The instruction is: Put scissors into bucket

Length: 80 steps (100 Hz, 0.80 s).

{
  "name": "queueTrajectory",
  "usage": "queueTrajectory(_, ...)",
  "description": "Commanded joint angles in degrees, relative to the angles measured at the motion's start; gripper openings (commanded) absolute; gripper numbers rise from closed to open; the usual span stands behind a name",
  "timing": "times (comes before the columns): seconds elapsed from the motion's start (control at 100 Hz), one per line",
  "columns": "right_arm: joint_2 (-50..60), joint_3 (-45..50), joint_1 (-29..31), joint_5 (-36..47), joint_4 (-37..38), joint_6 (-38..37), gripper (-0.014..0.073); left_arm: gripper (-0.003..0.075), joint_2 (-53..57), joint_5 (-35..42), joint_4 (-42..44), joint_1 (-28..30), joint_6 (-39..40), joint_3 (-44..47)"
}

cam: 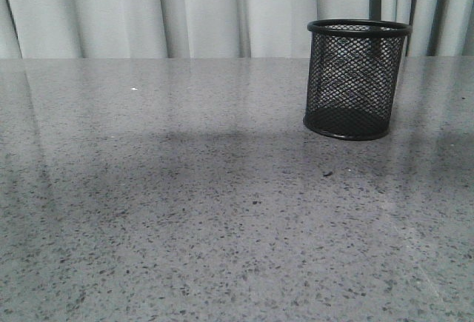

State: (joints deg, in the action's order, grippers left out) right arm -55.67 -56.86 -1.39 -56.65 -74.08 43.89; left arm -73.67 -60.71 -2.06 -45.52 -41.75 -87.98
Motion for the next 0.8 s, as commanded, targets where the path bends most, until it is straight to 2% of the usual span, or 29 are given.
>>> queueTrajectory(0.0, -0.8, -2.8, -0.1, -0.4, -4.3, 1.1, 0.0442, -0.0011, 0.4, 6.2, 1.5, -3.2, 3.6, -2.0)
queueTrajectory(0.21, -2.7, -3.1, -0.1, -1.2, -4.7, 1.1, 0.0442, -0.0011, -1.4, 9.9, 3.5, -7.9, 6.8, -2.4)
queueTrajectory(0.37, -3.4, -3.1, -0.1, -1.9, -4.7, 1.5, 0.0423, -0.0011, -3.3, 10.5, 4.4, -9.4, 6.9, -3.5)
queueTrajectory(0.47, -3.9, -3.1, -0.1, -2.2, -4.7, 1.5, 0.0318, -0.0011, -4.2, 11.4, 4.2, -9.4, 7.0, -4.7)
queueTrajectory(0.71, -4.0, -3.1, -0.1, -2.6, -4.7, 3.1, -0.0073, -0.0008, -4.3, 11.7, 4.0, -9.4, 7.0, -5.0)
queueTrajectory(0.79, -4.0, -3.1, -0.1, -2.6, -4.7, 3.2, -0.0069, 0.0032, -4.3, 11.6, 3.5, -9.4, 7.0, -5.0)
